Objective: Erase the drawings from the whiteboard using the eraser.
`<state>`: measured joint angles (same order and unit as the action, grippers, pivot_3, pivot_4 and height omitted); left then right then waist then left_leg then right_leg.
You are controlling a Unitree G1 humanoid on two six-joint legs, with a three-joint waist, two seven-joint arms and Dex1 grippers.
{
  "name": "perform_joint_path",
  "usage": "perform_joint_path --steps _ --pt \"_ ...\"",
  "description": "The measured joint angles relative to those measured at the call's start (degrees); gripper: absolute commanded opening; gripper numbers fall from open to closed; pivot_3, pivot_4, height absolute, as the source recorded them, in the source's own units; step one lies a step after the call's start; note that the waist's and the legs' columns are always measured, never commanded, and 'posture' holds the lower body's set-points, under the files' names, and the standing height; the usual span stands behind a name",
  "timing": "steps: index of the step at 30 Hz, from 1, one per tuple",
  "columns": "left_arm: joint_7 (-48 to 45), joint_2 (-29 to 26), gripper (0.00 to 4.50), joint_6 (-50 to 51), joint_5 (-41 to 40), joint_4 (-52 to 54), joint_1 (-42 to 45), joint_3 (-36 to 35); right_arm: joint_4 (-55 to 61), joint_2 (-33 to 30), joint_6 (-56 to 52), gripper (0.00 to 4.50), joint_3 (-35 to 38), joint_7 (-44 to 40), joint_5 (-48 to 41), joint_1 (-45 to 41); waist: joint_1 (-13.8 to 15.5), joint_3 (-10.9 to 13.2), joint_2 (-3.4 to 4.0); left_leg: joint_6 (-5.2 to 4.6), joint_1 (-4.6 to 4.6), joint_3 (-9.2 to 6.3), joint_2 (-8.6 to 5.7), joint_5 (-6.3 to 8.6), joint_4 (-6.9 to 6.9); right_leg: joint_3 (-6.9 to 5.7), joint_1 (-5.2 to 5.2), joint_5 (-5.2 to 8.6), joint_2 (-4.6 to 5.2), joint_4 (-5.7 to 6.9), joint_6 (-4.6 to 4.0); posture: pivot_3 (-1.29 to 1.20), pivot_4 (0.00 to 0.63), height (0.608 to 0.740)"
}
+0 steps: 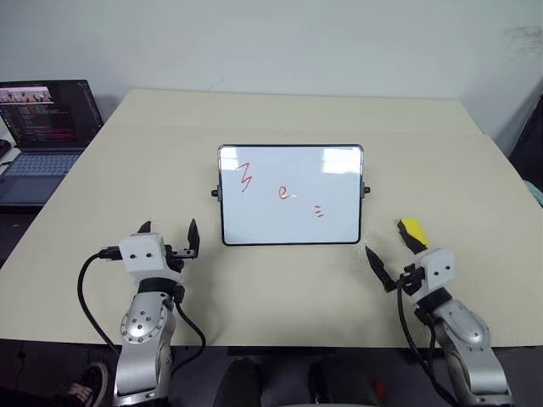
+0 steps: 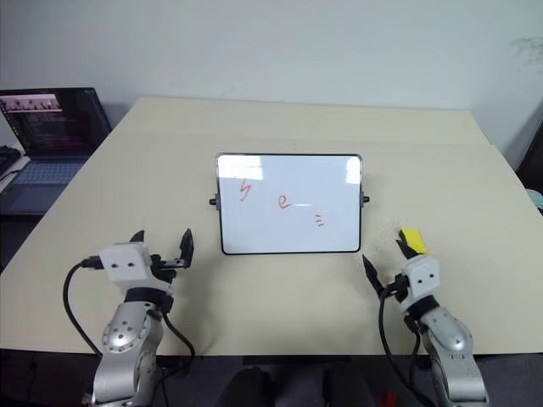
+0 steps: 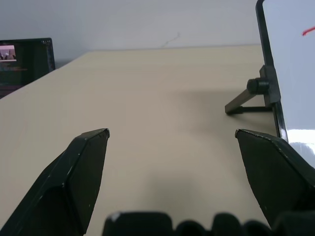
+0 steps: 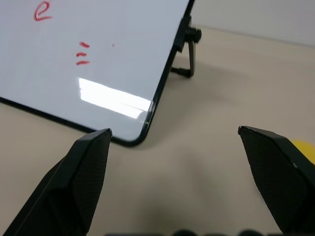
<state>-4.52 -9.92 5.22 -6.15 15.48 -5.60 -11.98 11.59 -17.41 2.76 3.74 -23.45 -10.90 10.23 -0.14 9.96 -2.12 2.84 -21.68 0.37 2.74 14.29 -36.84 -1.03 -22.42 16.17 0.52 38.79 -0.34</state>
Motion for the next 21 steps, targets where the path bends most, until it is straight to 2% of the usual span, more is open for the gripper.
perform_joint_path --steps 12,16,21 --pt "-3.23 -0.5 4.5 2.4 -0.68 1.45 -0.5 1.79 4.43 -0.18 -0.78 4.49 1.67 1.05 -0.45 1.27 0.01 0.0 0.0 0.0 -0.12 0.04 -0.02 0.01 0.02 0.1 -0.27 -0.01 -0.04 -0.01 0.02 0.0 0.15 0.74" --pt "-6.5 -2.4 4.5 2.18 -2.99 1.8 0.71 1.39 6.88 0.46 -0.64 4.49 1.48 1.67 0.57 2.47 0.03 0.0 0.0 0.0 -0.1 0.04 -0.02 0.0 0.01 0.1 -0.27 -0.01 -0.05 0.01 0.02 0.0 0.15 0.74" --pt "-14.52 -7.31 4.5 3.53 -8.22 2.43 4.4 2.16 7.86 2.27 -1.64 4.49 1.76 5.0 1.27 0.6 -0.03 0.0 0.0 0.0 -0.09 0.12 -0.04 0.01 0.0 0.13 -0.28 -0.01 -0.08 0.03 0.02 0.0 0.15 0.74"
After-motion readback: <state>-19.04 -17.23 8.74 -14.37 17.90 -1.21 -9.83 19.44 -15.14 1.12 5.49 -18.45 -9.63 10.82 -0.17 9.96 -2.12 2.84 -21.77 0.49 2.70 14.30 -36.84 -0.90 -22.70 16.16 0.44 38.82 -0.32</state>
